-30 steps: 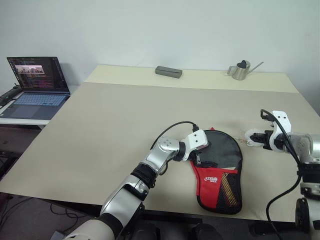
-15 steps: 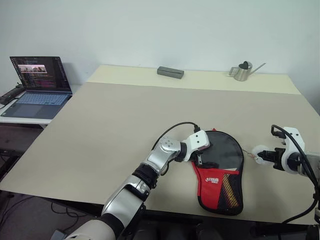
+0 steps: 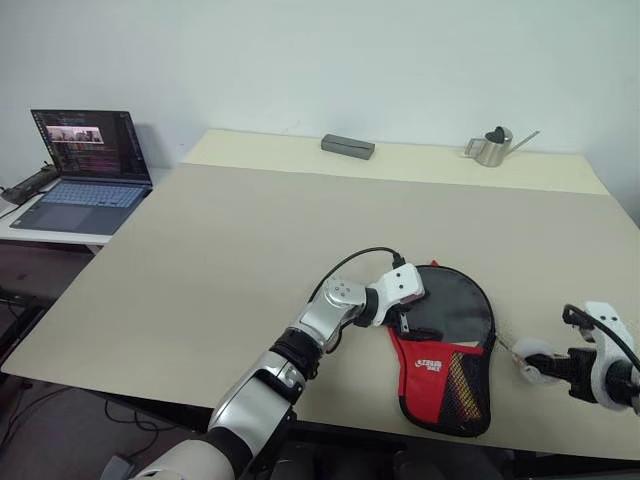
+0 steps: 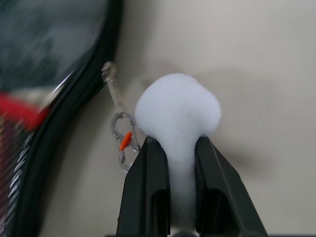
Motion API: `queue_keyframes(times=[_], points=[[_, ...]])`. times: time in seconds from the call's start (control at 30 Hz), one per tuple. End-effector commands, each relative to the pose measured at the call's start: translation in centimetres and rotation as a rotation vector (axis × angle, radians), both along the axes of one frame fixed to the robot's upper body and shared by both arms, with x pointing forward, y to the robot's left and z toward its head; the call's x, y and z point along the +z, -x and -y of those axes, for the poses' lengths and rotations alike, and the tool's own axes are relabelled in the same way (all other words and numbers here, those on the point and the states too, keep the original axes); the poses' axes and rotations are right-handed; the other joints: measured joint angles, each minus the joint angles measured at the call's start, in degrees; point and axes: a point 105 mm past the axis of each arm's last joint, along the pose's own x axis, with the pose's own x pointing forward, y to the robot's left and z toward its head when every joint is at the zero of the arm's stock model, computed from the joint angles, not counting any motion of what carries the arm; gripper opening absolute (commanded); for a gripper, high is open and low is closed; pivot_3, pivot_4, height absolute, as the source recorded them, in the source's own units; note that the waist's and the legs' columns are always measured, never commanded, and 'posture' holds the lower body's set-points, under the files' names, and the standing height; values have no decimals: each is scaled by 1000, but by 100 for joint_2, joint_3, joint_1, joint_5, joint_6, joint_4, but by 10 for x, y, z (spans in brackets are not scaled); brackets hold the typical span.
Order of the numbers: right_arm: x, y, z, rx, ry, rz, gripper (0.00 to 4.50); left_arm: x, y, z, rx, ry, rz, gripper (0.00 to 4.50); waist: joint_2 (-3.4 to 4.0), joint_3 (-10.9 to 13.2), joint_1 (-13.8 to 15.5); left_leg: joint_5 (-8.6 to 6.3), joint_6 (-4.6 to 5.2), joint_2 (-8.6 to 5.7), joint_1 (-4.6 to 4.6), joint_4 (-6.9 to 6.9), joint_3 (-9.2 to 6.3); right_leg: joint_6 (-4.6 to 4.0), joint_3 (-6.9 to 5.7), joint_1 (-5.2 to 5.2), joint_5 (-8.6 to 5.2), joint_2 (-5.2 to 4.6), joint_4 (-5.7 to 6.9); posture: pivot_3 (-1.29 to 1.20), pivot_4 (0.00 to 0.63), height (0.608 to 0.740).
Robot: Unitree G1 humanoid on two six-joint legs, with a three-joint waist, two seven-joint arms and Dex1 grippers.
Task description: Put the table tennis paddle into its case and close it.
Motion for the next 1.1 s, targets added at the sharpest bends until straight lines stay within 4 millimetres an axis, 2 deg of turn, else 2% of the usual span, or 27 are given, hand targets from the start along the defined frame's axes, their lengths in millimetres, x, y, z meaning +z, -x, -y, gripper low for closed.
queue_keyframes(times=[0.03,0.37,0.5,0.63,0.83,1.1], points=[[7,22,-8,91,-1,-27,177,-65,24,-16,-34,-236,-127,4500,-1,0,13,0,0,-4,-2,1,-6,3,-7,1,-2,-3,-1,0,150,740],[-1,71,-25,254,27,-175,166,-64,27,-13,-47,-233,-128,4500,-10,-7,174,-2,2,-33,-8,-3,-27,46,-27,13,-34,-29,-8,0,150,740],[-2,74,-17,231,34,-186,154,-65,28,-11,-53,-234,-129,4500,-14,-9,184,-14,22,-64,-8,-3,-39,49,-28,25,-49,-59,-7,0,150,740],[-4,78,-18,243,28,-198,153,-64,29,-10,-58,-232,-130,4500,-15,-8,187,-27,43,-86,-7,-3,-46,54,-28,35,-59,-76,-12,0,150,740],[-6,67,-20,226,26,-165,151,-64,31,-11,-96,-254,-112,4500,-22,-8,176,-32,49,-91,-4,-1,-49,56,-25,40,-68,-84,-11,0,150,740],[-4,75,-17,266,28,-203,149,-65,32,-9,-106,-257,-108,4500,-22,-9,176,-32,49,-92,6,-1,-57,57,-30,57,-72,-84,-14,0,150,740]])
